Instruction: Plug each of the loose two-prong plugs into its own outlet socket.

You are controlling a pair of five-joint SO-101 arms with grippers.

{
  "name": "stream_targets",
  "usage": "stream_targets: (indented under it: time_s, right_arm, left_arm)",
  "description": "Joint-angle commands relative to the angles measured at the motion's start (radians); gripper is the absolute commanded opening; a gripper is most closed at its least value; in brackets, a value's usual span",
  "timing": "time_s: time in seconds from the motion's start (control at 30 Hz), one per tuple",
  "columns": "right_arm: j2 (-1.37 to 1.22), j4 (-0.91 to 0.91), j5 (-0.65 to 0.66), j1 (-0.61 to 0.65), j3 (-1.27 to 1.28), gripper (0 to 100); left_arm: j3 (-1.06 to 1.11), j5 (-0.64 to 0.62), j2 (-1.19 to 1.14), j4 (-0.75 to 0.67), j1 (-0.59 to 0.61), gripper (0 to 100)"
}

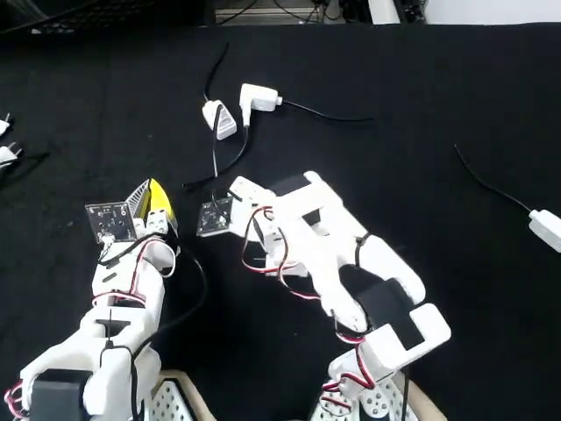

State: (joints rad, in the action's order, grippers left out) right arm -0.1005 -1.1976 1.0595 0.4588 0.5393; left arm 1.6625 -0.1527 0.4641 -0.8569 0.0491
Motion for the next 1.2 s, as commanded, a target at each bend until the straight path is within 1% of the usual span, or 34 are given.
stream_targets:
  time_s: [0.0, 0.13, 0.3, 0.47, 0.6, 0.63, 0.77, 1.03, 1.17]
  right_arm:
    - [0.001, 0.0, 0.014, -0.008, 0.013, 15.8]
    - [0.001, 0.0, 0.012, -0.005, 0.015, 15.8]
    - [-0.001, 0.0, 0.002, 0.074, 0.019, 15.8]
    - [-0.002, 0.021, -0.035, 0.112, 0.019, 15.8]
    - [-0.002, 0.021, -0.035, 0.1, 0.021, 15.5]
    - [-0.002, 0.021, -0.035, 0.097, 0.021, 14.0]
    - [-0.002, 0.026, -0.035, 0.1, 0.021, 0.9]
    - [-0.002, 0.028, -0.103, 0.094, 0.015, 1.2]
    - [0.007, 0.028, -0.176, 0.043, -0.019, 1.2]
  left_arm:
    - [0.021, -0.002, 0.002, 0.003, -0.01, 3]
    - [0.021, -0.002, 0.002, 0.003, -0.01, 3]
    - [0.021, -0.002, 0.002, 0.003, -0.01, 3]
    - [0.021, 0.002, 0.002, 0.003, -0.008, 3]
    - [0.021, 0.002, 0.002, 0.003, -0.008, 3]
    - [0.021, 0.002, 0.002, 0.003, -0.008, 3]
    - [0.021, 0.002, 0.002, 0.003, -0.008, 3]
    - [0.021, -0.002, 0.002, 0.003, -0.008, 3]
    - [0.021, -0.002, 0.002, 0.002, -0.004, 3]
